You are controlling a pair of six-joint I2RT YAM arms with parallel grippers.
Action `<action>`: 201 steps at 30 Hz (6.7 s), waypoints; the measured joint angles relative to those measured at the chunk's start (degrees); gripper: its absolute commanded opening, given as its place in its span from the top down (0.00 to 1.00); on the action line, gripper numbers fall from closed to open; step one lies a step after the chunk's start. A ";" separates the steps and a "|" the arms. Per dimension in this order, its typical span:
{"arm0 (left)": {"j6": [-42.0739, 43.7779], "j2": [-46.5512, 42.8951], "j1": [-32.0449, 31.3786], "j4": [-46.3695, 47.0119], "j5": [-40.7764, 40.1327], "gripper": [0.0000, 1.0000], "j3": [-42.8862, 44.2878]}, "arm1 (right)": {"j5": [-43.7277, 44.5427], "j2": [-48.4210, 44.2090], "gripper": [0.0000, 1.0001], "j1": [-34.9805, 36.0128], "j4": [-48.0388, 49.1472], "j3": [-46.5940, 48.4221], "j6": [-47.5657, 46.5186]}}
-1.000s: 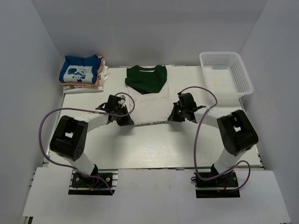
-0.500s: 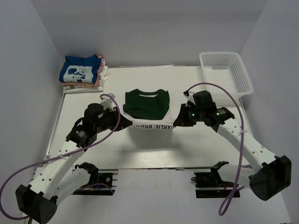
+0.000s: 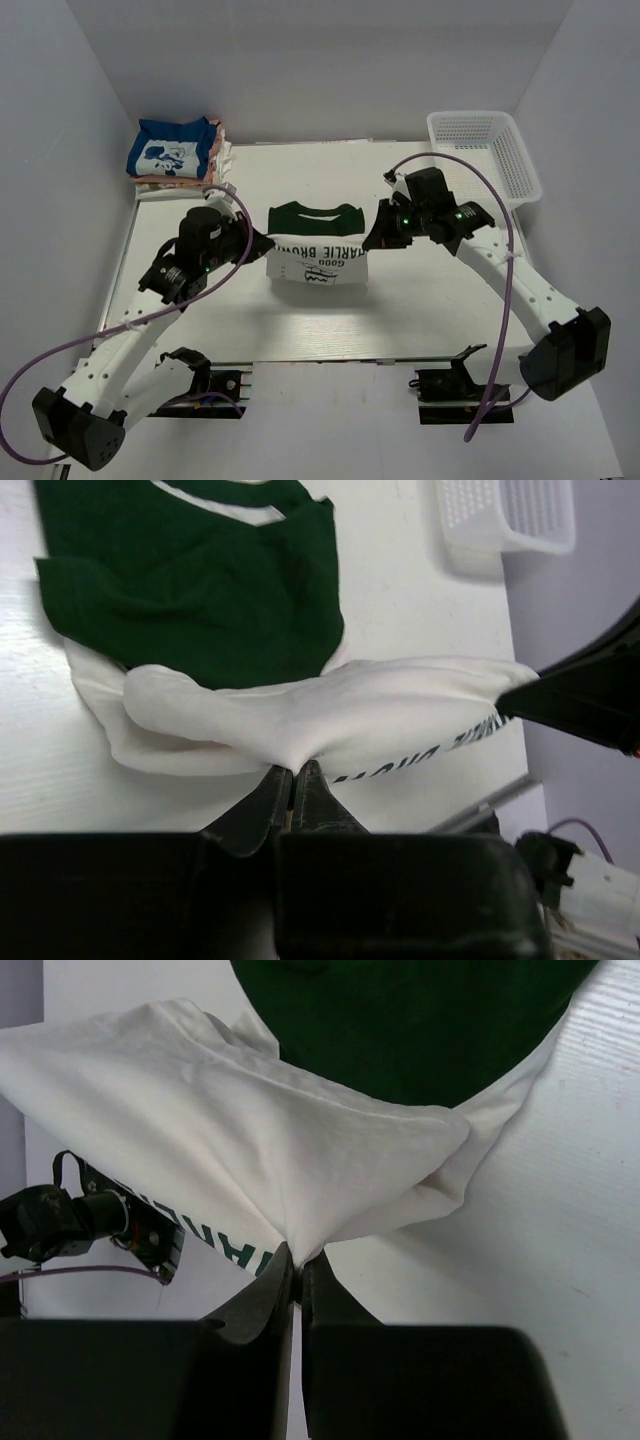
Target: Fold and stack the t-shirts
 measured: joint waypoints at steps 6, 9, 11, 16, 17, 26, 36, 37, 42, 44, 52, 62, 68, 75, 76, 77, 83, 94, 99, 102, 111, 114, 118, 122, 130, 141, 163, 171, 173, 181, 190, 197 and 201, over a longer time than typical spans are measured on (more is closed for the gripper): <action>0.66 8.55 0.61 0.42 -6.69 1.00 3.34 | 1.40 7.39 1.00 -0.37 0.15 6.32 0.02; 1.42 13.84 0.85 0.50 -10.10 1.00 6.47 | 2.38 11.69 1.00 -0.94 0.35 10.05 0.15; 1.92 17.40 0.85 0.74 -12.48 1.00 9.20 | 3.37 15.08 1.00 -1.38 -0.02 13.35 0.17; 3.50 25.62 0.94 1.27 -17.62 1.00 16.74 | 4.70 22.23 1.00 -2.89 -0.15 19.87 0.17; 3.87 27.06 0.98 1.42 -18.36 1.00 17.92 | 4.81 23.52 1.00 -3.26 -0.15 20.90 0.17; 6.95 41.59 2.84 3.28 -20.96 1.00 26.60 | 3.87 35.60 1.00 -6.43 -1.40 31.06 -0.04; 7.50 55.60 6.78 4.70 -17.53 1.00 32.57 | 3.17 48.96 1.00 -8.02 -0.83 39.71 0.59; 7.50 56.30 7.06 4.70 -17.22 1.00 32.57 | 2.86 49.77 1.00 -8.07 -0.76 40.22 0.63; 9.16 59.89 8.37 4.61 -14.95 0.19 34.84 | 2.36 54.27 0.62 -8.17 0.46 41.75 1.01; 10.56 61.96 8.98 4.37 -14.01 0.00 37.24 | 2.93 54.77 0.33 -8.26 0.66 41.75 1.51; 13.44 63.39 10.82 3.34 -11.32 0.00 39.63 | 4.74 54.27 0.10 -8.85 3.72 42.07 0.81; 14.91 51.98 8.98 9.18 1.88 0.00 33.35 | -3.63 40.11 0.10 -7.34 14.16 29.81 0.81; 15.61 55.45 8.90 10.73 8.46 0.00 33.53 | -9.07 41.86 0.10 -6.01 19.02 29.11 1.99; 17.16 68.96 9.20 7.89 12.70 0.00 41.35 | -10.05 51.98 0.10 -6.14 22.62 30.93 3.78; 17.29 70.88 9.29 7.32 13.03 0.00 43.10 | -9.57 53.59 0.10 -6.27 23.61 31.52 4.22; 17.35 72.67 9.44 6.99 12.98 0.00 44.57 | -9.07 54.99 0.10 -6.43 25.16 31.93 4.72; 17.68 78.60 10.32 3.45 11.28 0.00 51.52 | -4.35 58.69 0.10 -8.13 34.49 32.00 8.02; 18.75 74.36 10.25 0.20 7.67 0.00 52.92 | -5.27 52.68 0.10 -9.07 37.31 28.65 7.21; 14.99 55.95 9.73 6.01 9.03 0.00 35.54 | -7.04 34.29 0.10 -7.43 40.70 11.15 6.47; 10.97 44.98 8.72 13.55 11.39 0.00 21.51 | -9.53 28.70 0.10 -6.05 45.18 4.94 6.93; 4.46 46.73 6.88 24.70 15.32 0.00 1.07 | -16.85 34.12 0.10 -4.17 56.15 -13.66 13.77; 3.26 47.08 7.32 27.96 16.83 0.05 -0.22 | -18.51 34.93 0.10 -4.94 59.19 -15.87 15.26; 2.56 46.86 8.48 33.09 18.91 0.08 -3.41 | -19.08 34.95 0.10 -5.84 60.54 -16.74 15.45; 3.10 45.90 8.11 33.33 19.19 0.08 -4.15 | -19.45 34.73 0.10 -6.29 60.28 -16.81 14.38; 6.99 35.60 7.10 18.93 14.71 0.00 -1.40 | -14.60 27.19 0.10 -6.91 46.29 -13.07 6.27; 9.99 40.61 8.22 16.65 0.98 0.00 5.64 | -17.11 16.41 0.10 -7.19 43.76 -11.96 3.85; 14.62 56.78 7.98 32.46 8.26 0.92 6.86 | -23.82 14.36 0.10 -8.02 50.27 -13.20 9.14; 20.46 59.84 6.84 20.28 -0.20 1.00 18.95 | -21.70 12.90 0.10 -9.07 50.36 -14.99 8.20; 23.56 59.58 6.97 18.49 -3.23 1.00 21.27 | -20.61 12.39 0.10 -9.38 49.44 -15.30 7.52; 41.27 58.10 8.22 15.45 -14.93 1.00 24.63 | -17.42 12.00 0.10 -9.88 47.98 -16.59 6.38; 57.83 58.10 9.57 15.61 -26.47 1.00 33.44 | -16.96 14.51 0.10 -10.32 48.00 -16.50 5.44; 63.67 58.82 12.13 15.52 -30.91 1.00 39.67 | -16.90 18.84 0.10 -10.91 46.93 -14.95 5.01; 64.59 63.21 14.43 13.33 -32.68 1.00 49.31 | -16.85 20.68 0.10 -11.30 46.27 -13.35 4.90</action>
